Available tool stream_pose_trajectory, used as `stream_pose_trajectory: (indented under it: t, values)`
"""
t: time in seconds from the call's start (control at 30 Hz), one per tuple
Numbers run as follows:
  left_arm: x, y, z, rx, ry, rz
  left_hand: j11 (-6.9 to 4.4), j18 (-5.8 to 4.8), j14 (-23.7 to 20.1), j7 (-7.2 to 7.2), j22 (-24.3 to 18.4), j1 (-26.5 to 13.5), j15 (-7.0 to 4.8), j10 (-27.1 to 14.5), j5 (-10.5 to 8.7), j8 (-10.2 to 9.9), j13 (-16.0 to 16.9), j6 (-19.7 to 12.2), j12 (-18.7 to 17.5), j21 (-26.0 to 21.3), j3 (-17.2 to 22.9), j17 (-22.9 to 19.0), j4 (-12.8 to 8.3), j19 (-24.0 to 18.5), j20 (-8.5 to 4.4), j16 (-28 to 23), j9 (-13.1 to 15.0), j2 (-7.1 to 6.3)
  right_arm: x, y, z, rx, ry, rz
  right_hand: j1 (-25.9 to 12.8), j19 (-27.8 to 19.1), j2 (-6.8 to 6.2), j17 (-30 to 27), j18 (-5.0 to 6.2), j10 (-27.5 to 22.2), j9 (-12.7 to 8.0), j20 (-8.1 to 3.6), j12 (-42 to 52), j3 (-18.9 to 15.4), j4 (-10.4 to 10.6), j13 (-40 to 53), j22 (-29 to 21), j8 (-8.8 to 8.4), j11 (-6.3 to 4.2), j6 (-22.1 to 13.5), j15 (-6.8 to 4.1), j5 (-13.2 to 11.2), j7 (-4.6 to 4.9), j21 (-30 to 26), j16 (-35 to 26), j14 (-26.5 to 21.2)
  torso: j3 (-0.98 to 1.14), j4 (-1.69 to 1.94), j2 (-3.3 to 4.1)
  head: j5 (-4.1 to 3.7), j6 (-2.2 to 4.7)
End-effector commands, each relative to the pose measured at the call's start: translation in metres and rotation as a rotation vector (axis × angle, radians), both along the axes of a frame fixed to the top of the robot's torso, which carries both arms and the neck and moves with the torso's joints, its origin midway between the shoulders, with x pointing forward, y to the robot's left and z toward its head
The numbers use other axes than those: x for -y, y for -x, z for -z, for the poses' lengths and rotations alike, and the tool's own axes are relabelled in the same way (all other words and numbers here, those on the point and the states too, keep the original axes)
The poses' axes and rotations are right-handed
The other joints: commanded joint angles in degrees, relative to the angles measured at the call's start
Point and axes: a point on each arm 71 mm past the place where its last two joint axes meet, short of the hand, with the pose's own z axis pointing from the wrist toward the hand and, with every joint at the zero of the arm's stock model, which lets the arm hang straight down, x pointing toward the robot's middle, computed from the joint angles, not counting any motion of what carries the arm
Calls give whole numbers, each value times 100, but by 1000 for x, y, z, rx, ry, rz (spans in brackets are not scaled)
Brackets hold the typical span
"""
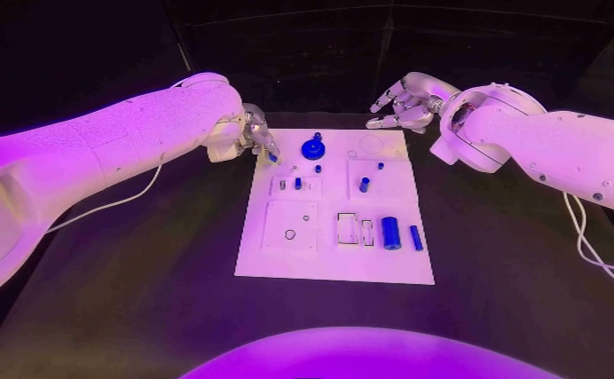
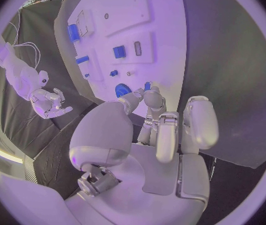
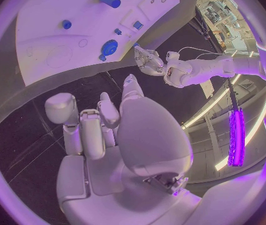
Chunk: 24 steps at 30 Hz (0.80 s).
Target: Assemble the parts on the task board
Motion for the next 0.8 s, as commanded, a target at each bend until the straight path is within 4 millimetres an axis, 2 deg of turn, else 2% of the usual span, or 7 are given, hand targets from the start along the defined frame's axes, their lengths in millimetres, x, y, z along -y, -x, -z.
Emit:
stream_pose_trajectory:
  t: [0.03, 0.33, 0.4, 0.5, 0.53, 0.63, 0.8]
  values:
    - [2, 5, -5, 71, 72, -7, -18, 56, 604, -58, 12, -65, -34, 77, 27, 30, 5, 5, -4, 33, 698, 1510, -644, 26, -17, 18, 6, -13, 0, -1, -2, 13, -4, -9, 72, -48, -10, 401, 47, -49, -2, -12, 21, -2, -30, -14, -12, 34, -3, -33, -33, 33, 4, -27, -28, 342, 2, -3, 4, -43, 46]
    - [-5, 24, -5, 108, 109, -15, -28, 47, 604, -69, 46, -107, -42, 116, 40, 66, 15, 17, 9, 66, 768, 1510, -646, 49, -24, 18, 20, -59, 3, -1, -1, 14, -3, -4, 103, -71, 0, 344, 56, -72, -2, -15, -4, -6, -44, -42, -65, 40, -6, -31, -35, 64, 2, -55, -67, 328, 0, 37, -16, 64, -35]
    - [-6, 28, -3, 105, 109, -17, -29, 47, 604, -70, 48, -110, -43, 120, 41, 69, 18, 18, 11, 67, 773, 1510, -646, 50, -25, 18, 21, -62, 4, -1, -1, 14, -2, -4, 111, -79, 5, 325, 60, -79, -2, -15, -11, -8, -47, -50, -84, 41, -6, -32, -35, 73, 1, -65, -81, 323, 5, 38, -15, 195, -83]
    - [-5, 32, 1, 94, 105, -18, -31, 40, 604, -72, 72, -125, -45, 143, 41, 78, 55, 21, 40, 91, 787, 1510, -639, 63, -27, 18, 24, -69, 4, -1, -1, 15, -3, -3, 117, -82, 8, 320, 61, -81, -2, -16, -14, -9, -49, -53, -90, 42, -7, -33, -36, 79, 1, -69, -85, 321, 7, 27, -8, 261, -101]
    - [-5, 33, 1, 92, 104, -17, -31, 38, 604, -73, 82, -130, -46, 149, 41, 80, 63, 21, 46, 101, 792, 1510, -636, 69, -28, 18, 25, -71, 4, -1, -1, 15, -2, -3, 117, -82, 8, 320, 61, -81, -2, -16, -14, -9, -49, -53, -90, 42, -7, -33, -36, 79, 1, -69, -85, 321, 5, 33, -8, 290, -143]
    - [-3, 36, 4, 86, 103, -16, -32, 38, 604, -73, 83, -131, -46, 150, 41, 81, 64, 21, 47, 102, 793, 1510, -636, 69, -28, 18, 25, -71, 4, -2, -1, 14, -2, -3, 124, -84, 15, 312, 61, -84, -3, -17, -16, -10, -52, -55, -96, 43, -7, -33, -36, 92, 1, -73, -91, 319, -1, 36, -5, 280, -181]
    - [-1, 40, 8, 79, 101, -17, -35, 35, 604, -77, 93, -147, -49, 165, 41, 91, 75, 25, 58, 112, 807, 1510, -628, 76, -30, 18, 29, -78, 2, -2, -1, 14, -3, -6, 132, -89, 22, 304, 63, -87, -3, -18, -20, -14, -53, -60, -109, 45, -8, -35, -37, 111, 0, -81, -98, 317, 10, 30, -6, 289, -198]
